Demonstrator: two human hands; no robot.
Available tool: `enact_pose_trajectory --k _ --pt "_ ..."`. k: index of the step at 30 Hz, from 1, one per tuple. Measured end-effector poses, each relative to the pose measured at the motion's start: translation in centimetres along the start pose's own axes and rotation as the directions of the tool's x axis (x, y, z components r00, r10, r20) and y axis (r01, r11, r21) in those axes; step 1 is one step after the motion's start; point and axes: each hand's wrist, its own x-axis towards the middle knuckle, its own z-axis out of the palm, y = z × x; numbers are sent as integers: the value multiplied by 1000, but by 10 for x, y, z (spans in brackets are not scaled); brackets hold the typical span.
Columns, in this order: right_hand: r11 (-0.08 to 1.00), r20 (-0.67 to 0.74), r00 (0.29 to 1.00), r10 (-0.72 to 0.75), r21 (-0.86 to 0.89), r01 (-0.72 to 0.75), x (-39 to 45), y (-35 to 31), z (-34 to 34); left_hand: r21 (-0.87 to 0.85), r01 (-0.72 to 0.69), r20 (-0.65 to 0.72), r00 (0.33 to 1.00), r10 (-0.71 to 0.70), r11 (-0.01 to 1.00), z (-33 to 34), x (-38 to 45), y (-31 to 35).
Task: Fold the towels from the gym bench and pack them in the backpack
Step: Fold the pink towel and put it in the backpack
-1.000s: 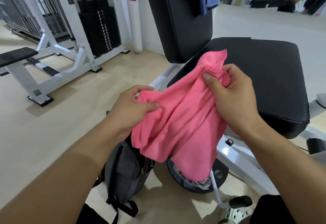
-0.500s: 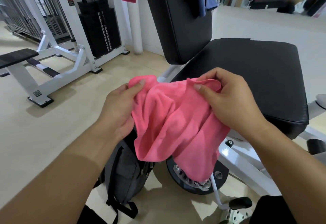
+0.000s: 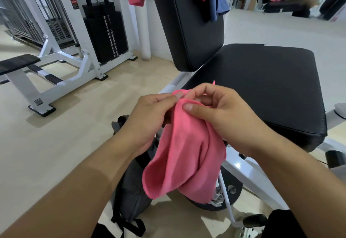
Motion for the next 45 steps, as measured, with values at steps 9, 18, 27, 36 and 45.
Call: enact_pose_trajectory --k 9,18,27,36,45 --pt "994 -141 990 9 -108 -25 8 -8 0 69 -42 73 997 37 997 -3 -3 8" --pt "969 -157 985 -70 -244 30 3 8 -2 232 -103 137 988 72 967 -14 -5 1" --pt "921 -69 986 -150 -373 114 7 7 1 251 -143 192 977 96 957 -24 -12 3" --pt "891 -25 983 -181 -427 153 6 5 5 280 -136 141 985 99 950 -31 -18 0" --pt "852 -25 966 -257 -478 214 0 1 12 373 -216 151 974 171 902 -33 -19 -3"
